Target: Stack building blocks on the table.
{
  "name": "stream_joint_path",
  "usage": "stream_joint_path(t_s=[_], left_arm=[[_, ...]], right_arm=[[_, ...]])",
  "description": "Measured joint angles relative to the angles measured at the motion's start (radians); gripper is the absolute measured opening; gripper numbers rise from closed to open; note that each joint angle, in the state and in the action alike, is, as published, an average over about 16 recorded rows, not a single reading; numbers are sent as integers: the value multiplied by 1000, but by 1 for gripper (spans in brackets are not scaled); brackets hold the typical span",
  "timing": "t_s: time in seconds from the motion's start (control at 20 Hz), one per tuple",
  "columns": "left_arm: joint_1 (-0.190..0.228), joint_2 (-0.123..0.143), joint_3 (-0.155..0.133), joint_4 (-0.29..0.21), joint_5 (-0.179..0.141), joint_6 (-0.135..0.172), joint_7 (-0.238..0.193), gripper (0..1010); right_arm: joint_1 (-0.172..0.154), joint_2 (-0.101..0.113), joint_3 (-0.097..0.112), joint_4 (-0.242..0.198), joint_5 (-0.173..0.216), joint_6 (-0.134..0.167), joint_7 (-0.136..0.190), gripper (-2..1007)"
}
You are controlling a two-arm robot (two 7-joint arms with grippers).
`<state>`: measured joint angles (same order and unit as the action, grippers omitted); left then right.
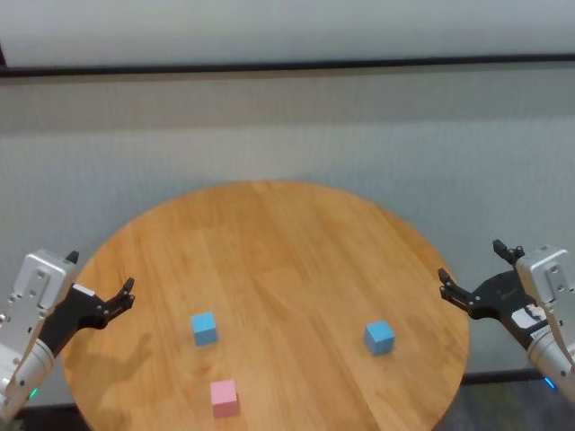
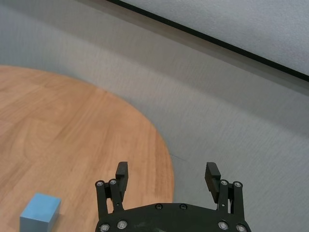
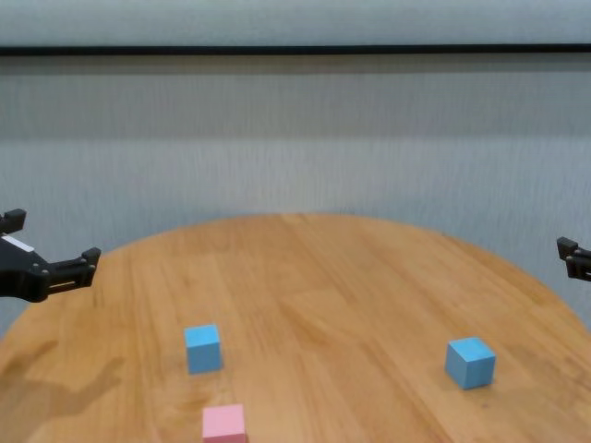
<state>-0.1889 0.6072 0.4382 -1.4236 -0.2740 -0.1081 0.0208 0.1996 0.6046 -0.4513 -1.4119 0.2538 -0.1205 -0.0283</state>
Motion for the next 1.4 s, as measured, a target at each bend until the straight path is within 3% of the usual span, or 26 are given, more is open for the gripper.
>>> stream_joint_path(t_s=[0.3,0.7,0.9,1.1,1.4], left_arm=[[50,32,-53,-60,-66,23,-41,1003],[182,128,-166,-221,-184,40,-135,1003],[242,172,-208,-296,-225,37,-183,1003],[273,191,-224,-343,-253,33,-234,1003],[262,176,-204,-355,-278,21,-329,1003]], right_arm=[[0,0,0,0,0,0,0,1005],[0,0,0,0,0,0,0,1005],[0,0,0,0,0,0,0,1005],[0,0,0,0,0,0,0,1005],[0,0,0,0,0,0,0,1005]])
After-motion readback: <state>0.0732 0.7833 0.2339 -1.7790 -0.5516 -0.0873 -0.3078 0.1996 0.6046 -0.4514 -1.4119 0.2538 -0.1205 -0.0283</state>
